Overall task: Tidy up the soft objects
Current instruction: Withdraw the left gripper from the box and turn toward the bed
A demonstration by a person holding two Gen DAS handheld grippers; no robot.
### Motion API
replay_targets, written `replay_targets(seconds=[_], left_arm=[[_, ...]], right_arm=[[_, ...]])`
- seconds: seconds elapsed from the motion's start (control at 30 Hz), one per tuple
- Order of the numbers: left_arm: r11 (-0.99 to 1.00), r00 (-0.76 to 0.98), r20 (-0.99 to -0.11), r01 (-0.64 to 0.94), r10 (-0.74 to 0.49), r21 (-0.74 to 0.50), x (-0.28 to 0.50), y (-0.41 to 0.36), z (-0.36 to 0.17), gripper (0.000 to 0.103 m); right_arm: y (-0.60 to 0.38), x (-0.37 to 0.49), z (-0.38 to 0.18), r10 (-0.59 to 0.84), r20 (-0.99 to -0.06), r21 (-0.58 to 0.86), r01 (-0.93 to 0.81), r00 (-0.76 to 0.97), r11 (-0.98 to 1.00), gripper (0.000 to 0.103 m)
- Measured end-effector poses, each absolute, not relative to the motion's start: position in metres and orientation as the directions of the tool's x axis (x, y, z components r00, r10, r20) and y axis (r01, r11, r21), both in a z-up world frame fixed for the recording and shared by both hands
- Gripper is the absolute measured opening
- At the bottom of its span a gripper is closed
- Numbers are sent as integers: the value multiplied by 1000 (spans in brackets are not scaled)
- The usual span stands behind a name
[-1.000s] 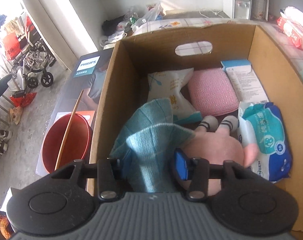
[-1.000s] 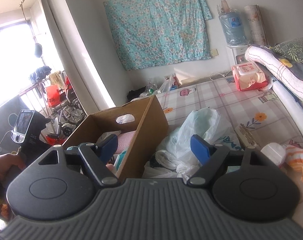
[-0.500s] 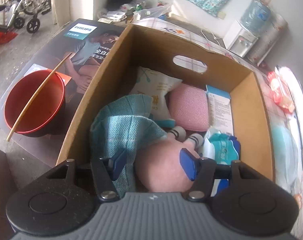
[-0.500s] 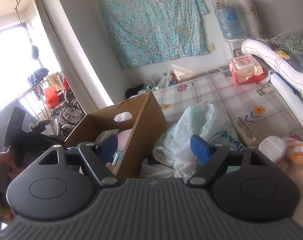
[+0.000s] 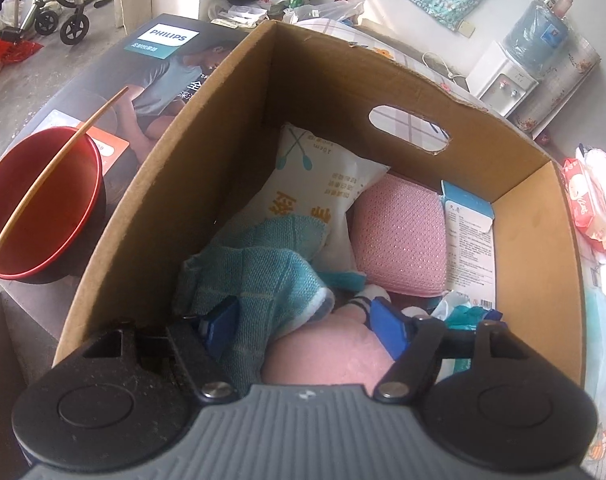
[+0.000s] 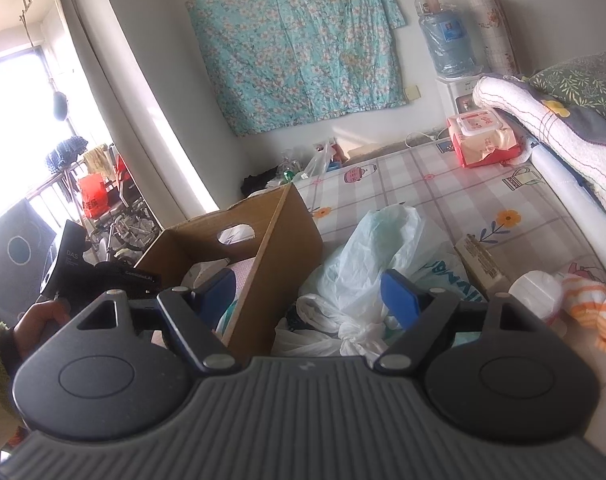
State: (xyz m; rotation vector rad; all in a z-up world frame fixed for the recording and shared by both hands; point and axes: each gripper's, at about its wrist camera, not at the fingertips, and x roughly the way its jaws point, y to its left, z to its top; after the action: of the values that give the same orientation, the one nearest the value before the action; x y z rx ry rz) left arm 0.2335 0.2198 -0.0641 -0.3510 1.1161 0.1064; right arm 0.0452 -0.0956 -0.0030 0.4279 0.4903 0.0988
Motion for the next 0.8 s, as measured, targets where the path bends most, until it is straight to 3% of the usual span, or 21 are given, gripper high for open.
replay_targets(seconds=[0.13, 0.27, 0.43, 0.67, 0.8], left_arm=[[944, 452, -888, -252, -81, -214, 232, 218, -61, 77], [942, 488, -868, -238, -93, -235, 223, 217, -46, 87], [948, 586, -810, -240, -29, -207, 203, 216, -14, 95], [949, 735, -678, -222, 11, -226, 150, 206, 40, 96], [965, 822, -570, -131, -22, -226, 105, 176, 69, 102]], right_arm=[[-99, 44, -6, 184, -439, 424, 22, 879, 905, 80], [-102, 44, -8, 178, -449, 430, 37, 876, 902, 80], [-105, 38, -7, 172, -435, 437, 40, 884, 899, 81], [-113, 24, -6, 167, -415, 461, 48, 894, 886, 81], [-122, 10, -6, 154, -405, 482, 67, 901, 874, 82]])
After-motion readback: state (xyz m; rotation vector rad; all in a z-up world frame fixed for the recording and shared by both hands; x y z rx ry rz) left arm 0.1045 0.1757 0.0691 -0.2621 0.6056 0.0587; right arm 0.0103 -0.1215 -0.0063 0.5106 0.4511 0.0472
